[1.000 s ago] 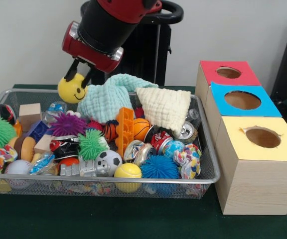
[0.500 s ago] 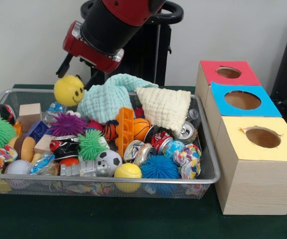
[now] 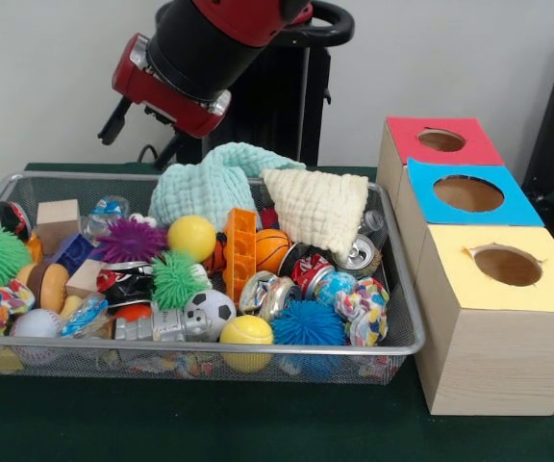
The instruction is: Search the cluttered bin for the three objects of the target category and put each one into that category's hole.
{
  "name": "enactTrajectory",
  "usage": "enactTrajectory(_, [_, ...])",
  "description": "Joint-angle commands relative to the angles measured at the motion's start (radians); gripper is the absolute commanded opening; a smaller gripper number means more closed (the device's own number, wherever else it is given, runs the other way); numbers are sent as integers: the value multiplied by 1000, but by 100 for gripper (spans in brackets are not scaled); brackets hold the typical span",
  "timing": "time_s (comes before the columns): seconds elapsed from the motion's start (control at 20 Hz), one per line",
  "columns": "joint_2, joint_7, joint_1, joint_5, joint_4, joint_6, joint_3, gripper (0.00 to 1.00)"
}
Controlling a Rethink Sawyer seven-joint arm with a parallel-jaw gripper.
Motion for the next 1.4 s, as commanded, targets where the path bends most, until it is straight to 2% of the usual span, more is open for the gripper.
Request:
enactTrajectory(0.05, [50,-50,-16,-33,31,-73,28,100])
enactTrajectory(0.2, [55,17,-87,65,118,-257,92,100])
enactTrajectory(0.3, [57,27,-115,99,152,-332,117,100])
enactTrajectory(0.65, [74,40,-105,117,148,-387,99,100])
enactTrajectory(0.75, [75,57,-117,139,159,-454,106,100])
enactTrajectory(0.8, [77,76,-135,159,173,-519,125,100])
enactTrajectory(0.9, [82,74,-157,188,187,-567,147,100])
enactTrajectory(1.2, [94,24,-166,225,189,-551,152,100])
enactTrajectory(1.4, [92,-54,-195,254,204,-502,193,100])
